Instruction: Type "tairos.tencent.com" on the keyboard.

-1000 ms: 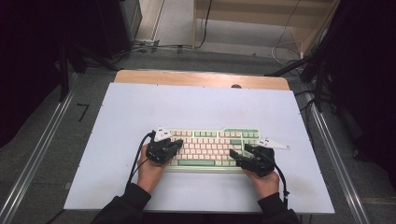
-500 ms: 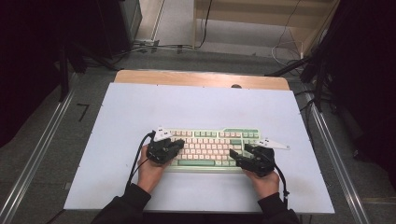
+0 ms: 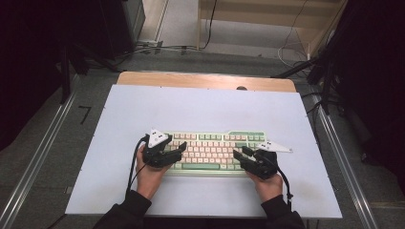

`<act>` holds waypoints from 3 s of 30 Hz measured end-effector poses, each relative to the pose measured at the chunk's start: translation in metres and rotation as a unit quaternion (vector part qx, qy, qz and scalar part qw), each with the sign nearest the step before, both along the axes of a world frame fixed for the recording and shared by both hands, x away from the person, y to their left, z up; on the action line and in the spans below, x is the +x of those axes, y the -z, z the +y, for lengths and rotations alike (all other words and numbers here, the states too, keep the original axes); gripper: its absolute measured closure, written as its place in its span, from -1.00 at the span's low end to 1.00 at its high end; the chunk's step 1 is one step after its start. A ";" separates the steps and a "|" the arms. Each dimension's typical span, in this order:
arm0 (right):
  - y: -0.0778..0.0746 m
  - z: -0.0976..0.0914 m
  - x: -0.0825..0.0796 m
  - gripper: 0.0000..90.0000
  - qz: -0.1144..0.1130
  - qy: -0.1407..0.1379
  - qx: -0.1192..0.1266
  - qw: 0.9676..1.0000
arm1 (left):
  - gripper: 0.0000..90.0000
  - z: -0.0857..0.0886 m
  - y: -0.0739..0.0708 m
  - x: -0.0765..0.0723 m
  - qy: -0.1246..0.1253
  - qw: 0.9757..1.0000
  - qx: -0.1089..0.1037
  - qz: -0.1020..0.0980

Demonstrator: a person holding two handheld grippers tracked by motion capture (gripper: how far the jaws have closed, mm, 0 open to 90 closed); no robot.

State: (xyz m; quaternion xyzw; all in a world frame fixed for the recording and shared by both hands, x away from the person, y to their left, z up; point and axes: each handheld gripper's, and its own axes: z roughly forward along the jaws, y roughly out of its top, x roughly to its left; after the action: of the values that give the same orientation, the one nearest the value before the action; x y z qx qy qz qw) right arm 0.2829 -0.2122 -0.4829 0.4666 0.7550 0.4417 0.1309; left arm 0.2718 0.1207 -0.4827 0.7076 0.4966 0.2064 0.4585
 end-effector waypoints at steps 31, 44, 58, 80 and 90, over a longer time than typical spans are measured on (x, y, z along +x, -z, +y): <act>0.004 0.069 0.008 0.95 -0.004 -0.127 -0.031 0.991 | -0.13 0.043 0.005 -0.033 -0.070 0.997 -0.008 0.012; 0.006 0.081 0.006 0.95 0.001 -0.150 -0.041 0.988 | -0.12 0.047 0.005 -0.037 -0.078 0.997 -0.007 0.012; 0.009 0.085 0.005 0.95 0.004 -0.159 -0.053 0.986 | -0.13 0.047 0.005 -0.036 -0.076 0.997 -0.006 0.013; 0.013 0.086 0.005 0.92 0.003 -0.162 -0.055 0.985 | -0.13 0.043 0.005 -0.034 -0.069 0.998 -0.005 0.012; 0.006 0.068 0.011 -0.30 0.009 -0.119 -0.010 0.993 | -0.13 0.038 0.005 -0.030 -0.059 0.998 -0.005 0.010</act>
State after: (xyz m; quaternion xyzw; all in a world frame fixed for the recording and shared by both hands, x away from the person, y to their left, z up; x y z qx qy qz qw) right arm 0.2944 -0.1444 -0.4887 0.3760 0.8108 0.4423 0.0751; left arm 0.2417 0.1590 -0.4877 0.6767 0.5433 0.2236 0.4438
